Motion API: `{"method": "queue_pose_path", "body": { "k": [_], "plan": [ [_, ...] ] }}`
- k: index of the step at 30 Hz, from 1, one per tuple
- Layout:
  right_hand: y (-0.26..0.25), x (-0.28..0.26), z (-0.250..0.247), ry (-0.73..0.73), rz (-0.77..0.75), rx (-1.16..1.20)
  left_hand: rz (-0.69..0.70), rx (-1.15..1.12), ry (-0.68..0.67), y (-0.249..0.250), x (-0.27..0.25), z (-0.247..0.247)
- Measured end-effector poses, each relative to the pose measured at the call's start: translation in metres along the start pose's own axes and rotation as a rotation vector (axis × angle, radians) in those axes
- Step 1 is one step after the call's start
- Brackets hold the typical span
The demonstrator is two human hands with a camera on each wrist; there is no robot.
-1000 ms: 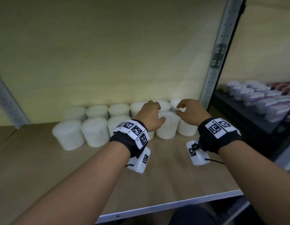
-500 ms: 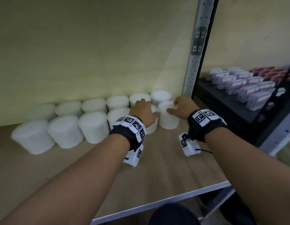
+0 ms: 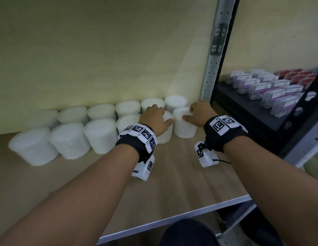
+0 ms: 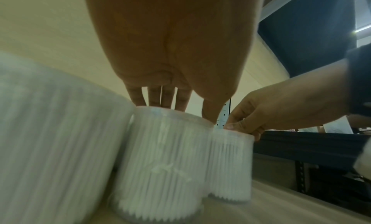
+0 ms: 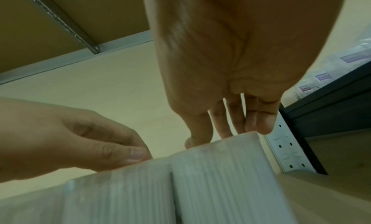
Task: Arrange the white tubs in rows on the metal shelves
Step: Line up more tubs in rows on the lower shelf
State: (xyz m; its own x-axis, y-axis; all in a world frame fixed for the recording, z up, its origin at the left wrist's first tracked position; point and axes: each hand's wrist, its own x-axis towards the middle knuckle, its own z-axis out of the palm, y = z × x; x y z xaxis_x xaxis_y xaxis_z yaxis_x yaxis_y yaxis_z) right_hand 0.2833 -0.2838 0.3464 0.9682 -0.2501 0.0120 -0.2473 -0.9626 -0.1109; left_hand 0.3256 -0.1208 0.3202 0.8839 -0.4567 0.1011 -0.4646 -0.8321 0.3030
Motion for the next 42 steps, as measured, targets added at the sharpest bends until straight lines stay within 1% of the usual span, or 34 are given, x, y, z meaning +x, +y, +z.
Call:
{"method": "queue_pose_path", "body": {
  "k": [7,13,19,21,25,26,29,34,39,42],
  "plan": [
    [-0.003,-0.004,-0.002,-0.021,0.003,-0.008,0.001,-0.017,0.022,-0.004,-0.003,0.002],
    [-0.002,-0.004,-0.008,-0.070,0.009,0.054,0.004,-0.039,0.029,-0.006,-0.002,0.005],
    [0.002,0.006,-0.005,-0.147,0.014,0.194,0.012,-0.032,0.053,-0.007,-0.002,0.008],
    [0.002,0.007,-0.003,-0.141,0.013,0.212,0.013,-0.035,0.062,-0.007,-0.003,0.010],
    [-0.003,0.008,0.002,0.025,0.087,0.118,0.020,-0.034,0.067,-0.008,-0.004,0.012],
    [-0.004,0.010,0.004,0.018,0.099,0.101,0.022,-0.031,0.066,-0.008,-0.004,0.011],
    [-0.009,0.016,0.011,-0.083,0.100,0.038,0.023,-0.021,0.070,-0.008,-0.003,0.011],
    [-0.010,0.021,0.011,-0.076,0.074,0.008,0.023,-0.033,0.079,-0.008,-0.004,0.012],
    [-0.007,0.016,0.006,-0.095,0.046,-0.017,0.025,-0.030,0.060,-0.006,-0.003,0.010],
    [-0.006,0.013,0.000,-0.135,-0.020,-0.003,0.020,-0.029,0.064,-0.007,-0.003,0.010]
  ]
}}
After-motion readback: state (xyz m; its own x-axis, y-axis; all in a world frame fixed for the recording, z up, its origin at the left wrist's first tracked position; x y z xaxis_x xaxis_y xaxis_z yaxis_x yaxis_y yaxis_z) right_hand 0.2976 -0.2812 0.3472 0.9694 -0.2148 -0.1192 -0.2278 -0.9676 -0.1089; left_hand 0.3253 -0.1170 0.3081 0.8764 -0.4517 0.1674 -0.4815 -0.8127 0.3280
